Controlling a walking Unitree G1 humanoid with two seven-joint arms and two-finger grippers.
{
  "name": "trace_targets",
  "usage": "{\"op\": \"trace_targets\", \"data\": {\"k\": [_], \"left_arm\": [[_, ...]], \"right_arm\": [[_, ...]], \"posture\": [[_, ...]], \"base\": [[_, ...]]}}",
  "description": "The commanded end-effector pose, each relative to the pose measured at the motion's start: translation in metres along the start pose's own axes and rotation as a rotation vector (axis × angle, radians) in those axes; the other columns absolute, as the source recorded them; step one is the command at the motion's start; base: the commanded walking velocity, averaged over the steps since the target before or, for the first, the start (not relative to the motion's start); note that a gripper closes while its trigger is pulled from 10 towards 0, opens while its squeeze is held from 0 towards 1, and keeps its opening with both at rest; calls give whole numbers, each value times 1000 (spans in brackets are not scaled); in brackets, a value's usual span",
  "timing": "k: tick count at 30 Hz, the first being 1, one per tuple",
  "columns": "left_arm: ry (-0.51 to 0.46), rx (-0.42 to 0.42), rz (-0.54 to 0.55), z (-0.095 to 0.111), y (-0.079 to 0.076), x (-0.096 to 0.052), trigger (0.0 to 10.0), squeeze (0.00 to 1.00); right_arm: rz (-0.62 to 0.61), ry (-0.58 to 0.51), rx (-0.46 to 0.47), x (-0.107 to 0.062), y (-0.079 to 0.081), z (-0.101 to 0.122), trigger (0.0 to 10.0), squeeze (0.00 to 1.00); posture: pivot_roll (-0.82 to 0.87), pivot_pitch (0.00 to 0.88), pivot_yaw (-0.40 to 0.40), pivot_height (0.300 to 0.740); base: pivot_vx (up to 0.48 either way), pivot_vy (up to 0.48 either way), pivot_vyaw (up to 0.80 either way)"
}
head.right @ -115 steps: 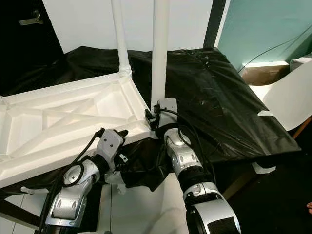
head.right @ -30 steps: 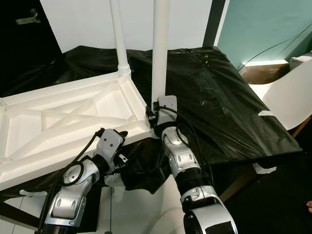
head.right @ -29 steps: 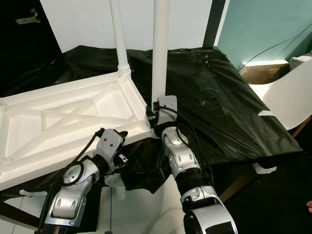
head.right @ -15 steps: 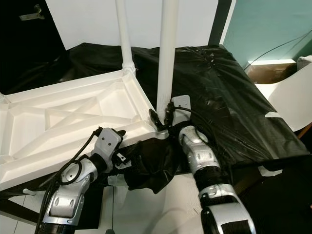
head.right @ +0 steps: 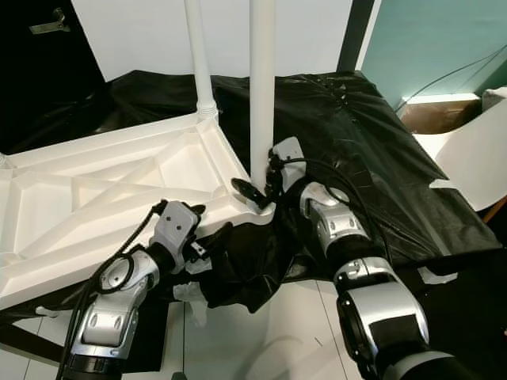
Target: Building children table
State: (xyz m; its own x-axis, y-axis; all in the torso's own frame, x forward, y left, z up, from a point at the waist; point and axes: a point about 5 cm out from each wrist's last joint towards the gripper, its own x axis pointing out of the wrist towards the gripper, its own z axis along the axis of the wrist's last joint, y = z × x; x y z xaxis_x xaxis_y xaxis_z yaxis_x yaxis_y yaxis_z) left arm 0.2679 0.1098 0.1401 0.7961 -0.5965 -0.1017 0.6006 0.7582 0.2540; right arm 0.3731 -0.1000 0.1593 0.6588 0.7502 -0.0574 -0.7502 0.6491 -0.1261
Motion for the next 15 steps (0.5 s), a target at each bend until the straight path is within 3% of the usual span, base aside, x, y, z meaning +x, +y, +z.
{"op": "trace_targets", "data": {"k": [1, 11, 14, 15], "left_arm": [[9, 2, 89, -2, 6, 1, 10000, 0], [15, -2, 100, -3, 6, -3, 10000, 0], [22, -3, 96, -5, 4, -4, 10000, 0], [26, -1, 94, -6, 3, -4, 10000, 0]], "right_arm": [[61, 27, -22, 6, 6, 0, 0, 0], [87, 56, -7, 0, 6, -11, 0, 0], [32, 91, -19, -2, 4, -18, 0, 0], [-10, 104, -11, -2, 3, -22, 2667, 0]], "posture": [[77, 0, -12, 740], [95, 0, -18, 740], [89, 0, -20, 740], [86, 0, -21, 740]], "base": [[0, 0, 0], [0, 0, 0], [0, 0, 0], [0, 0, 0]]}}
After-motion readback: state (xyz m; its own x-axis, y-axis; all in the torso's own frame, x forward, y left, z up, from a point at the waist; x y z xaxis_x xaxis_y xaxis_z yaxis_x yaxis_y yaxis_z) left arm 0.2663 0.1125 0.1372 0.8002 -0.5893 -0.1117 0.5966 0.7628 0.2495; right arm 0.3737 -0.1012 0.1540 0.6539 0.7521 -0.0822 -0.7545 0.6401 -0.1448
